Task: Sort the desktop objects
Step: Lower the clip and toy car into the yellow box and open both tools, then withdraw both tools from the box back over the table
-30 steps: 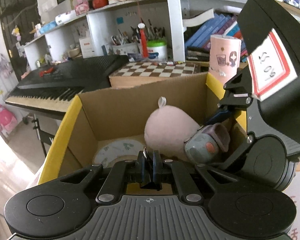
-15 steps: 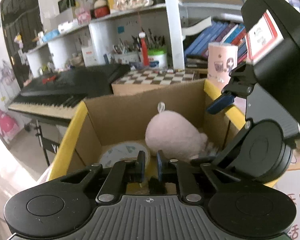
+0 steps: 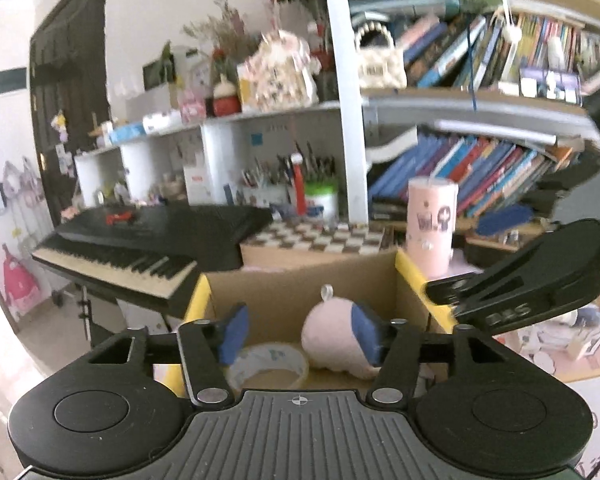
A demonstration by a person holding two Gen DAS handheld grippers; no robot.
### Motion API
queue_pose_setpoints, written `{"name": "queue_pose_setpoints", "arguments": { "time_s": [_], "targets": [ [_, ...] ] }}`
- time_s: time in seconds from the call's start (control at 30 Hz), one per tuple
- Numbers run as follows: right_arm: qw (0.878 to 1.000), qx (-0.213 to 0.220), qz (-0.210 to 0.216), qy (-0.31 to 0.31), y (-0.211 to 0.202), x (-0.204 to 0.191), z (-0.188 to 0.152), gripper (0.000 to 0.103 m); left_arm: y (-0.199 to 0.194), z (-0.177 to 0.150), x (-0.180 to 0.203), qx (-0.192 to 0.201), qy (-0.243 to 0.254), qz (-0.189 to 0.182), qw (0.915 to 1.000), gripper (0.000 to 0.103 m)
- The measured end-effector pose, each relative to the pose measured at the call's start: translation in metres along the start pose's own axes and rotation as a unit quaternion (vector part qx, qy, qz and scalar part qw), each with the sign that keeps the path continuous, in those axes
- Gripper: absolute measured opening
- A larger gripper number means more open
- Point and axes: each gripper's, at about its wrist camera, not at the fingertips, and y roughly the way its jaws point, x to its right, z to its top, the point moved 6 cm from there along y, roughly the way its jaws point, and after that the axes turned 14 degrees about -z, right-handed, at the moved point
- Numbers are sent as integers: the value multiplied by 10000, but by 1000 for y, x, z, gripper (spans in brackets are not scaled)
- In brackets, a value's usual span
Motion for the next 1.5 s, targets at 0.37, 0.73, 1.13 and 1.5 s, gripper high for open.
{"name": "queue_pose_setpoints", "arguments": {
  "time_s": [0.37, 0.73, 1.13, 1.5],
  "targets": [
    [9893, 77, -912, 1136, -76, 40, -35, 83, -51, -2, 11, 319, -16, -191, 9993, 87],
    [9743, -68, -1419, 1747, -139, 27, -80, 84, -97, -25, 23, 326, -80, -357, 9988, 92],
    [9661, -494, -1482, 2054, -170, -19, -121, 84, -127, -57, 26, 97, -88, -463, 9988, 92],
    [9627, -582, -1507, 2171, -195, -61, -138, 85, -149, -86, 27, -73, -208, -379, 9990, 97]
  ]
}}
